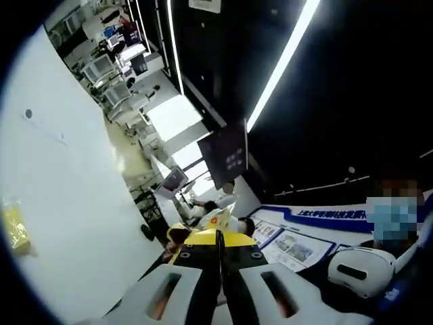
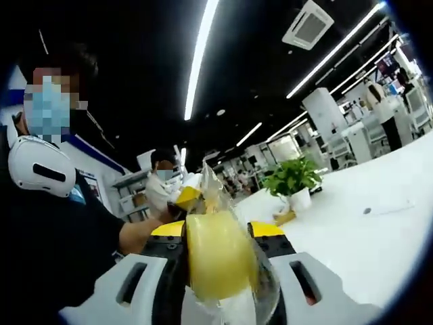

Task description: Compare the silicone blocks by pressing each to a similar depth, holding the contact briefly, and releasing to observe deformation and rebound differences across the visible hardness samples.

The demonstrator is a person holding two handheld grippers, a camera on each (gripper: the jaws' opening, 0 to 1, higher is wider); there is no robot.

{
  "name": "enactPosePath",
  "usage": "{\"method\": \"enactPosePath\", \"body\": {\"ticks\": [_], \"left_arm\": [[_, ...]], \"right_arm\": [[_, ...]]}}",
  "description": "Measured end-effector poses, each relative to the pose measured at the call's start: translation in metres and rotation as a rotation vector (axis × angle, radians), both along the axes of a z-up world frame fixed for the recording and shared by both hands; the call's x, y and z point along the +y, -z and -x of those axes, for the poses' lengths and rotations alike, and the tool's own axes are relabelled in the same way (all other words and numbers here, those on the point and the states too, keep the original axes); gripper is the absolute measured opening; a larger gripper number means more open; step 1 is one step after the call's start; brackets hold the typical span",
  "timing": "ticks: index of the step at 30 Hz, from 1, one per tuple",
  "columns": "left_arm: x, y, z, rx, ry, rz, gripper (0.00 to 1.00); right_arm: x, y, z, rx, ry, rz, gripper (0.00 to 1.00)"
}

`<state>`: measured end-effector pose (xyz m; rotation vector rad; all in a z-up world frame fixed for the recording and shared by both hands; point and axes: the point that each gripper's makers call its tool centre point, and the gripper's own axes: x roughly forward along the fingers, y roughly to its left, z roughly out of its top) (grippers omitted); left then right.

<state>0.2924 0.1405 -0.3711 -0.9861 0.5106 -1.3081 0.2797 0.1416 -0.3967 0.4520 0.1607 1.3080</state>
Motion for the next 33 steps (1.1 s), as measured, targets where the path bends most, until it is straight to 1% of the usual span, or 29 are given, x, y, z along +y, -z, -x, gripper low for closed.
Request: {"method": "enactPosePath", "body": {"ticks": [3, 5, 7, 12, 14, 16, 18, 20, 22, 26, 28, 29, 32, 33], "left_arm": [[0.001, 0.001, 0.002, -0.027, 0.006, -0.025, 0.0], [0.001, 0.003, 0.001, -0.017, 0.005, -0.027, 0.0], [0.001, 0.004, 0.001, -0.011, 0.009, -0.025, 0.0], [0.001, 0.003, 0.005, -0.021, 0.02, -0.024, 0.0], [0.001, 0.003, 0.007, -0.015, 0.026, -0.021, 0.0], [0.0, 0.003, 0.009, -0.014, 0.031, -0.02, 0.0], [0.0, 0.003, 0.011, -0.01, 0.042, -0.014, 0.0], [-0.001, 0.004, 0.011, -0.014, 0.038, -0.016, 0.0], [-0.001, 0.004, 0.012, -0.002, 0.048, -0.007, 0.0], [0.0, 0.006, 0.01, 0.008, 0.037, -0.008, 0.0], [0.001, 0.007, 0.011, 0.009, 0.043, -0.007, 0.0], [0.001, 0.008, 0.009, 0.007, 0.033, -0.013, 0.0], [0.005, 0.008, 0.007, -0.013, 0.02, -0.027, 0.0], [0.006, 0.008, 0.004, -0.031, 0.005, -0.036, 0.0]], "right_arm": [[0.004, 0.004, 0.002, -0.009, -0.002, 0.045, 0.27], [0.005, 0.007, 0.0, 0.019, -0.003, 0.074, 0.3], [0.005, 0.008, 0.0, 0.002, 0.007, 0.088, 0.31], [0.003, 0.01, 0.001, 0.013, 0.006, 0.093, 0.35], [0.003, 0.012, 0.001, 0.022, 0.008, 0.102, 0.37], [0.002, 0.014, 0.003, 0.032, 0.001, 0.107, 0.37], [0.001, 0.015, 0.005, 0.025, -0.003, 0.11, 0.38], [0.002, 0.016, 0.007, 0.042, -0.013, 0.113, 0.36], [0.002, 0.017, 0.008, 0.029, -0.016, 0.12, 0.36], [0.002, 0.021, 0.01, 0.047, -0.021, 0.134, 0.34], [0.003, 0.021, 0.01, 0.066, -0.027, 0.137, 0.31], [0.005, 0.023, 0.011, 0.112, -0.033, 0.146, 0.28], [0.009, 0.021, 0.011, 0.054, -0.012, 0.173, 0.21], [0.01, 0.022, 0.01, 0.05, 0.0, 0.185, 0.19]]}}
